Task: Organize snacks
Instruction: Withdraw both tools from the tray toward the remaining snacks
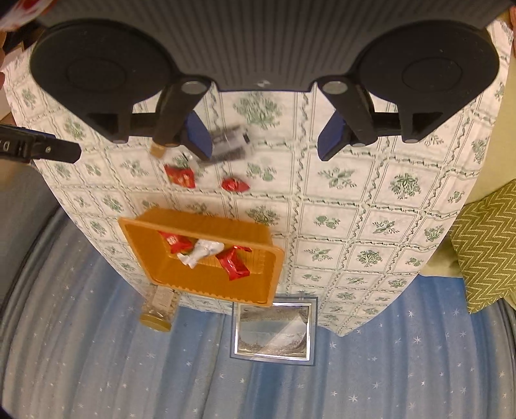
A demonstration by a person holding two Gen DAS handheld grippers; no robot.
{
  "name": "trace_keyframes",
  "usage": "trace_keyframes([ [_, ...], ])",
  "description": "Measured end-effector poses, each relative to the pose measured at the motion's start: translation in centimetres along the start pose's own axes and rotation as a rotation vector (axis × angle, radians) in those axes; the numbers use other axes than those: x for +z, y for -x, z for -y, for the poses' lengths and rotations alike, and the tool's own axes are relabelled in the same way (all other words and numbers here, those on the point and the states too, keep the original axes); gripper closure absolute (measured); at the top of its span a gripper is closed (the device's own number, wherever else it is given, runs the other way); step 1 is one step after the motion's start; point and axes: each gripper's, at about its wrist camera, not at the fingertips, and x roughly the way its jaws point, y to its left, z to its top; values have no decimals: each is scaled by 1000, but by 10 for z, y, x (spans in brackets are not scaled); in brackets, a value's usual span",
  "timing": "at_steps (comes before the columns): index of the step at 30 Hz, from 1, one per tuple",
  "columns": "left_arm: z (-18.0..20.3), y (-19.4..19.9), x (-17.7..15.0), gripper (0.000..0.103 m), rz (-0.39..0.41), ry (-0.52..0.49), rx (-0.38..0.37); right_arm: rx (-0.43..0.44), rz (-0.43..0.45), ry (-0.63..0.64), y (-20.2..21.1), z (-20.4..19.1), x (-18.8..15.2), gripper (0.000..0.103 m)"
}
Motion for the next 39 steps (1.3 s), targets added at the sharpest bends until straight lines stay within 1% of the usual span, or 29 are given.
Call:
trace_keyframes([
  [6, 9, 12, -16, 32, -11, -37, -14, -18, -15, 14, 12, 3, -21, 32],
  [11, 14, 11, -21, 32, -23, -87, -23, -31, -21, 34, 12, 6, -27, 32],
  [14, 16, 7, -20, 32, -29, -133, -36, -39, -26, 47, 9, 6, -29, 32],
  [16, 19, 0, -19, 32, -33, -181, -51, -42, -32, 59, 5, 7, -29, 32],
  [19, 24, -12, -18, 32, -38, -265, -59, -47, -39, 66, -1, 8, -30, 32],
  [23, 29, -33, -17, 32, -66, -356, -76, -56, -59, 66, -13, 13, -31, 32],
  [29, 38, -66, -14, 32, -82, -513, -116, -59, -80, 75, -33, 17, -27, 32],
  [34, 48, -100, -15, 32, -113, -637, -126, -66, -91, 79, -48, 19, -22, 32],
  [36, 51, -111, -14, 32, -118, -670, -139, -68, -95, 79, -52, 19, -22, 32],
  [39, 54, -125, -11, 33, -132, -693, -163, -63, -107, 62, -58, 22, -21, 32],
])
